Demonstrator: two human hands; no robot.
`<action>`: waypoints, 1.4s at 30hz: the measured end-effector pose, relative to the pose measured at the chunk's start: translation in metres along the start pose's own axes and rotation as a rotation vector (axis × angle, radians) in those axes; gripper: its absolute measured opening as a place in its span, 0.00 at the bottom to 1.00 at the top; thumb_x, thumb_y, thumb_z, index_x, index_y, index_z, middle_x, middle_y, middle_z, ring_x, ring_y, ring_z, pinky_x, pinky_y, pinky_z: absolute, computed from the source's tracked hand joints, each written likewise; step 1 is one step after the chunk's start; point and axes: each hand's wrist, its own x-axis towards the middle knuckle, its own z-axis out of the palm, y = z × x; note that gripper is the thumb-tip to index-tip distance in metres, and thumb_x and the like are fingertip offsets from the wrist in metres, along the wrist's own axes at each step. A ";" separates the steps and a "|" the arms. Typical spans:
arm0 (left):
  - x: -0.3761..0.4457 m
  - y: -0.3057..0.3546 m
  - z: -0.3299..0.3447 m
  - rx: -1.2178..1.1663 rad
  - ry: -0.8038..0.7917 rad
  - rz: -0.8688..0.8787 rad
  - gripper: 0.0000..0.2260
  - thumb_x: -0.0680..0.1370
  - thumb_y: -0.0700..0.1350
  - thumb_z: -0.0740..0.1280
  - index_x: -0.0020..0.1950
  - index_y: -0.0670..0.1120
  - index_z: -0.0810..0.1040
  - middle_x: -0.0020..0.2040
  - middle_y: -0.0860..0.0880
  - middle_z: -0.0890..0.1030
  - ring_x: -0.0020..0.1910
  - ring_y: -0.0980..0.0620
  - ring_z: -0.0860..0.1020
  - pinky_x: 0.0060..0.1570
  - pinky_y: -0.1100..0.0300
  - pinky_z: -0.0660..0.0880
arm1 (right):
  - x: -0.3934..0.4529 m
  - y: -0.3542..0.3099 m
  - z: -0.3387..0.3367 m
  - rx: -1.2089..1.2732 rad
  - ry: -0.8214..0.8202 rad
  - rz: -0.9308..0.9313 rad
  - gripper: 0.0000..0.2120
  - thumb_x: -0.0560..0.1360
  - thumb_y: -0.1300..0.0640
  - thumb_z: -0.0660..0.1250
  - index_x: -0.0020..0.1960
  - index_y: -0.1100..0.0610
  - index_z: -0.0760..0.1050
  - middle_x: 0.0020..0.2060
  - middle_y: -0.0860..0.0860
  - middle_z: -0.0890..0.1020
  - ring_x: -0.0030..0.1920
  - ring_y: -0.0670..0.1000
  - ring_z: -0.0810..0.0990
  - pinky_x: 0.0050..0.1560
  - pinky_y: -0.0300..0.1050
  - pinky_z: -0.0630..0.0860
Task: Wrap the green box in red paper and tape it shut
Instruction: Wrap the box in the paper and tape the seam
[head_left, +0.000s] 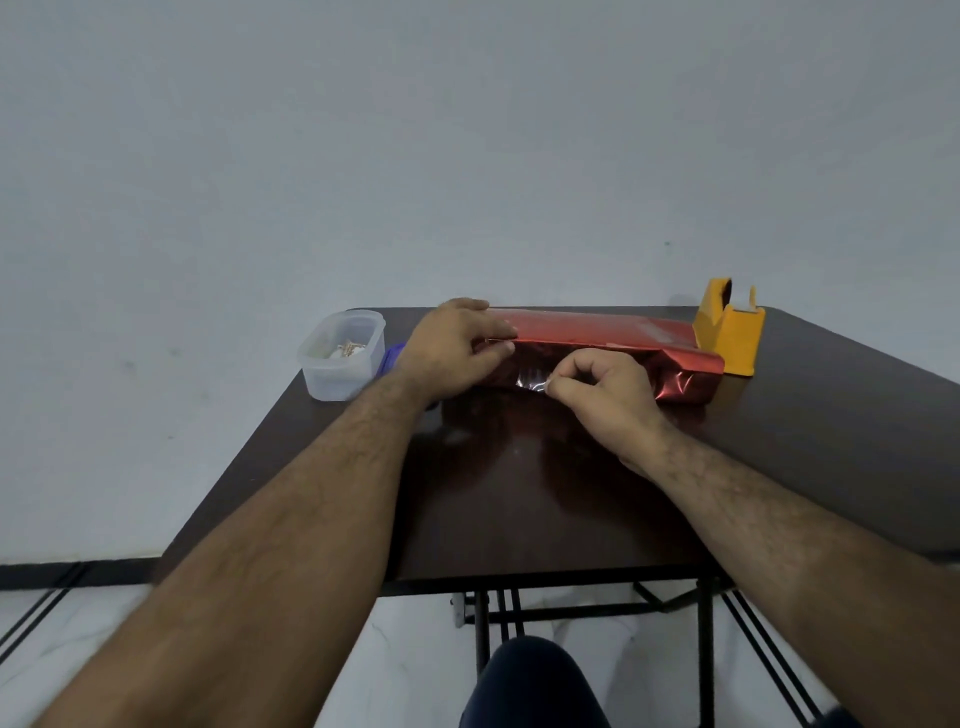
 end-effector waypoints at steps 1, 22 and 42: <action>0.000 -0.001 0.001 0.022 0.002 0.011 0.17 0.76 0.54 0.70 0.62 0.53 0.88 0.59 0.55 0.87 0.70 0.50 0.76 0.70 0.54 0.73 | 0.000 0.000 -0.001 0.005 0.003 0.000 0.07 0.70 0.60 0.76 0.35 0.53 0.83 0.37 0.45 0.86 0.43 0.46 0.85 0.47 0.43 0.79; -0.018 0.002 -0.007 -0.021 0.178 0.011 0.14 0.73 0.57 0.77 0.56 0.55 0.89 0.57 0.59 0.87 0.62 0.56 0.77 0.64 0.57 0.74 | 0.002 0.006 -0.007 0.127 0.056 -0.023 0.07 0.72 0.63 0.75 0.36 0.58 0.81 0.38 0.50 0.85 0.40 0.48 0.82 0.45 0.39 0.77; -0.015 -0.002 -0.005 0.014 0.140 -0.057 0.13 0.70 0.51 0.79 0.54 0.57 0.89 0.48 0.55 0.86 0.57 0.53 0.79 0.58 0.51 0.79 | 0.022 0.004 0.019 0.009 -0.046 -0.173 0.10 0.72 0.52 0.79 0.36 0.54 0.80 0.29 0.41 0.79 0.31 0.40 0.75 0.44 0.42 0.72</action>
